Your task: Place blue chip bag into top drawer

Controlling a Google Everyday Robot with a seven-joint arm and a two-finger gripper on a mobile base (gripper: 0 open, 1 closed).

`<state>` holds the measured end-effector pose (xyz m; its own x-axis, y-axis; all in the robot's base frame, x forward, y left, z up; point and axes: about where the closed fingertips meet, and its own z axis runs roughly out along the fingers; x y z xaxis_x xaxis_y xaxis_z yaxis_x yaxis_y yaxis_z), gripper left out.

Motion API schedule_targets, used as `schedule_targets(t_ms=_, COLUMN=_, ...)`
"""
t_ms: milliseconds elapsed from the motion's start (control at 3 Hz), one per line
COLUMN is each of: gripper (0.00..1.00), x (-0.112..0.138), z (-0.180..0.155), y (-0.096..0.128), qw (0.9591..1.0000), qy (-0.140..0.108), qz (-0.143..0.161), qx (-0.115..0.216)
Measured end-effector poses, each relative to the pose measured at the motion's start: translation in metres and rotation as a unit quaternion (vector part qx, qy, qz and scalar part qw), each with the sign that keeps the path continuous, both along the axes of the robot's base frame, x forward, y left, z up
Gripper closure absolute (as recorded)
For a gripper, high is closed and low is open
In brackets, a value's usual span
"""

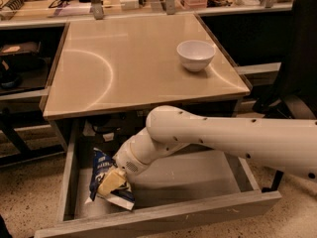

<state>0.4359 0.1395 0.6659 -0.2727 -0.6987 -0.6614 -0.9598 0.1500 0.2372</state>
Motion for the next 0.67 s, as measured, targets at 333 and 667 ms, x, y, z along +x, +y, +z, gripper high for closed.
schedule_targets(t_ms=333, gripper=0.87, x=0.0000, z=-0.0002, y=0.0001, qw=1.0000, qy=0.000, qz=0.000, qx=0.000)
schedule_targets(t_ms=667, gripper=0.72, x=-0.0001, z=-0.0002, y=0.0001, qw=1.0000, qy=0.000, qz=0.000, qx=0.000)
